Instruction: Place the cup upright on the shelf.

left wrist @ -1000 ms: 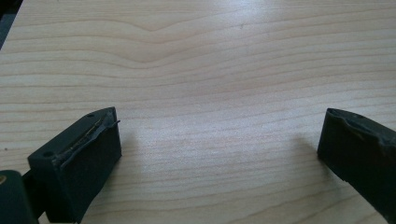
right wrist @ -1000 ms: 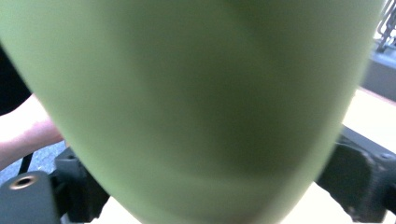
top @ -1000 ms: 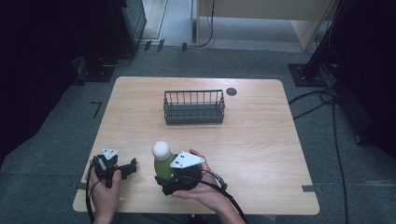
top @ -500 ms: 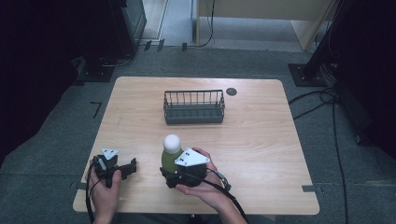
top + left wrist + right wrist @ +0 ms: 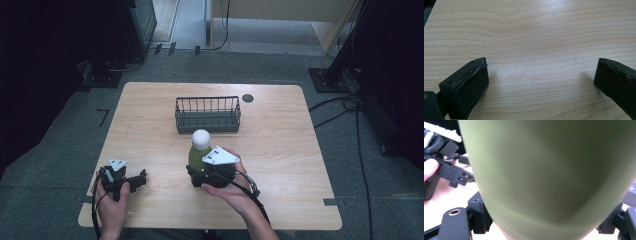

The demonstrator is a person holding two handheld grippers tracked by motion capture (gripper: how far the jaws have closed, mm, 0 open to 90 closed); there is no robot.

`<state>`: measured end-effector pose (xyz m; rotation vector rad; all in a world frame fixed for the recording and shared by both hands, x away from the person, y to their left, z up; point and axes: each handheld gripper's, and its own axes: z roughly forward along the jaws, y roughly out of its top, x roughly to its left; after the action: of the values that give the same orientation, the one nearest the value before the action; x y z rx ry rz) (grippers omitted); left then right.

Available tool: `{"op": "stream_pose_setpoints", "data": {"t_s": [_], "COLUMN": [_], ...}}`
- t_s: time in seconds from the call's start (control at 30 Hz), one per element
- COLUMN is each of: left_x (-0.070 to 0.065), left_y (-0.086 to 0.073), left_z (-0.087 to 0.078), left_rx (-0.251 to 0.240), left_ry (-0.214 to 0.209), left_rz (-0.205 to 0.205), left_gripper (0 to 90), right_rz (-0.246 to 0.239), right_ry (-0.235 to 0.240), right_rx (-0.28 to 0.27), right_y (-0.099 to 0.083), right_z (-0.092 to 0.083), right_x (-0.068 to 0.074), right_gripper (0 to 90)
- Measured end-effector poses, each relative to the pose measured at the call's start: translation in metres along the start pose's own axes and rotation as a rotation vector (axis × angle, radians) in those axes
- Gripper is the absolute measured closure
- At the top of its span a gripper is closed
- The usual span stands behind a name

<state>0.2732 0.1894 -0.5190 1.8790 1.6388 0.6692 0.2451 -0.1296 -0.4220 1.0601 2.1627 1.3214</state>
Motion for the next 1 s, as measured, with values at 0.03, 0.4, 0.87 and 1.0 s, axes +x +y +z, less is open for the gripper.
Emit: {"op": "stream_pose_setpoints", "data": {"t_s": [0.03, 0.4, 0.87, 1.0], "left_x": [0.000, 0.000, 0.000, 0.000], "left_y": [0.000, 0.000, 0.000, 0.000], "left_z": [0.000, 0.000, 0.000, 0.000], "left_rx": [0.000, 0.000, 0.000, 0.000], "left_ry": [0.000, 0.000, 0.000, 0.000], "left_rz": [0.000, 0.000, -0.001, -0.001], "left_gripper": [0.0, 0.0, 0.0, 0.0], "right_rz": [0.000, 0.027, 0.055, 0.058], "right_ry": [0.000, -0.077, -0.154, -0.178], "right_rx": [0.000, -0.018, -0.021, -0.020], "right_y": [0.000, 0.022, 0.049, 0.059], "right_z": [0.000, -0.011, -0.015, -0.015], "right_x": [0.000, -0.033, -0.073, -0.081], "right_gripper": [20.0, 20.1, 20.1, 20.1]}}
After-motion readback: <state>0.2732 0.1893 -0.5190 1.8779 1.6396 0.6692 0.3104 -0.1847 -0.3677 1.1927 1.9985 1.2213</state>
